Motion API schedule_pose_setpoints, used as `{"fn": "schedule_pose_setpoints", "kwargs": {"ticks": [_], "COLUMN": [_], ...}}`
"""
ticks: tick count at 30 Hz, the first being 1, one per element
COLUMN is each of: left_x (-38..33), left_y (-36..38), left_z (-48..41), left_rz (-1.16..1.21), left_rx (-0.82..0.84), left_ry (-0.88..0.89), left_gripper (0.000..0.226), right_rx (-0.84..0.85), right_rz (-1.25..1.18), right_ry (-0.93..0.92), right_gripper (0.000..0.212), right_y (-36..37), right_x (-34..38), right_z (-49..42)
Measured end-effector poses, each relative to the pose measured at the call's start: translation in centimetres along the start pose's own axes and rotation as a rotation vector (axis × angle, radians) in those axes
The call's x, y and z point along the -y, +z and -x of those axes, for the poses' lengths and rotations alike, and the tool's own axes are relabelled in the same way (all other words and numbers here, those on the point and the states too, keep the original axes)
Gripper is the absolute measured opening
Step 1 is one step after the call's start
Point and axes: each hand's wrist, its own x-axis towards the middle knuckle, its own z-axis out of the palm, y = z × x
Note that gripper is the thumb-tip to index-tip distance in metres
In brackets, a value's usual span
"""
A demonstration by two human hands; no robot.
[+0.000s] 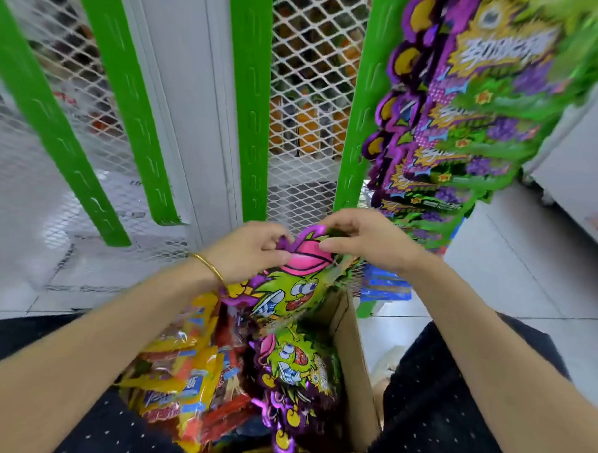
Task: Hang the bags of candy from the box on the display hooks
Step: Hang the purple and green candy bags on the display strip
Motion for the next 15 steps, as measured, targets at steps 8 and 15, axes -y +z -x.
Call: {"fn": "schedule_pose_setpoints", "kwargs": {"ticks": [8, 15], "left_x": [-14.0, -31.0], "left_y": [-7.5, -12.6], "left_z": [-2.3, -7.0], "left_rz": [-0.225, 0.092], "left_rx": [0.037, -0.272], "left_ry": [0.233, 0.504], "left_gripper": [0.005, 0.001], "right_rx": [-0.278, -0.644], "right_rz": [0.055, -0.028], "right_ry": [-0.068, -0.231], "right_gripper": [0.021, 0.025], "right_y": [-10.2, -21.8], "right_x": [8.8, 15.2], "right_z": [3.7, 6.6]}}
